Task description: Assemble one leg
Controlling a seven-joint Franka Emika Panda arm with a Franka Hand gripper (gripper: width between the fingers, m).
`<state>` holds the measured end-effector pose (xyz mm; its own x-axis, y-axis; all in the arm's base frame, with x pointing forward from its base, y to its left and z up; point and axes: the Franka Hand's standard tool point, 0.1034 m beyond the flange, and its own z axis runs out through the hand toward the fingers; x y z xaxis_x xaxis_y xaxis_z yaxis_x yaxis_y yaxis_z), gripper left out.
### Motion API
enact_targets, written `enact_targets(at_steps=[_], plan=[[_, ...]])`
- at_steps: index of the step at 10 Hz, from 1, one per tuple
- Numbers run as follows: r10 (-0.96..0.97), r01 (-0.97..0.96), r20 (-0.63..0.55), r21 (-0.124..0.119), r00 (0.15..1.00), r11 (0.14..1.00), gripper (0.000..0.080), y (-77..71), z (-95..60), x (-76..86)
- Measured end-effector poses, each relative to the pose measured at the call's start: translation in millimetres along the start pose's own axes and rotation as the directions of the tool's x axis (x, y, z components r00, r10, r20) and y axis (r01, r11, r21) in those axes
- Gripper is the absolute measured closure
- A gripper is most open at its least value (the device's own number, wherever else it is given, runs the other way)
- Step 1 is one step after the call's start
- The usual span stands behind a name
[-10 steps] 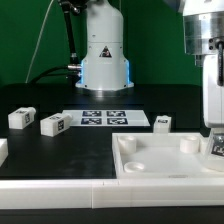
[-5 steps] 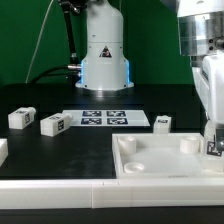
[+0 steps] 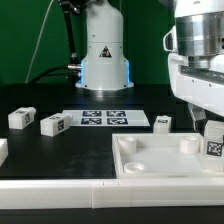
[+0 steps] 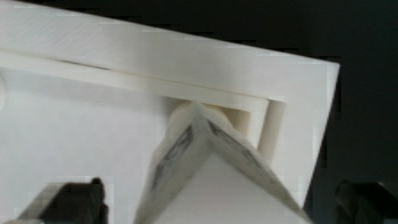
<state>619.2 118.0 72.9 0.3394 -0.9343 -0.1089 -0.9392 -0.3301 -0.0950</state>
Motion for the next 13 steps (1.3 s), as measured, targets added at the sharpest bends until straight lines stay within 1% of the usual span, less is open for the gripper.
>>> enact_targets(at_steps=[2, 3, 5, 6, 7, 9, 10, 11, 12, 13], plan=[[-0.188, 0.188, 0.008, -0.029, 0.982, 0.982, 0.0151, 1.7, -0.3, -2.5], [-0.253, 0.254, 0.011, -0.038, 0.967, 0.967, 0.0151, 2.7, 0.0, -2.9], [-0.451, 0.451, 0.010, -0.051, 0.892, 0.891, 0.0151, 3.4, 0.0, -2.5], [-0.498, 0.498, 0.017, -0.069, 0.867, 0.865, 0.0151, 4.5, -0.2, -4.3], [-0.601, 0.601, 0.020, -0.073, 0.799, 0.796, 0.0151, 4.2, -0.7, -3.3], [-0.732, 0.731, 0.013, -0.065, 0.682, 0.680, 0.0151, 3.2, -0.9, 2.4], [-0.717, 0.716, 0.011, -0.065, 0.697, 0.695, 0.0151, 3.3, -0.7, 2.2], [-0.717, 0.716, 0.011, -0.065, 0.697, 0.695, 0.0239, 3.3, -0.7, 2.4], [-0.717, 0.716, 0.011, -0.065, 0.697, 0.695, 0.0384, 3.4, -0.7, 2.5], [-0.711, 0.710, 0.011, -0.065, 0.703, 0.701, 0.0384, 3.3, -0.8, 2.3]])
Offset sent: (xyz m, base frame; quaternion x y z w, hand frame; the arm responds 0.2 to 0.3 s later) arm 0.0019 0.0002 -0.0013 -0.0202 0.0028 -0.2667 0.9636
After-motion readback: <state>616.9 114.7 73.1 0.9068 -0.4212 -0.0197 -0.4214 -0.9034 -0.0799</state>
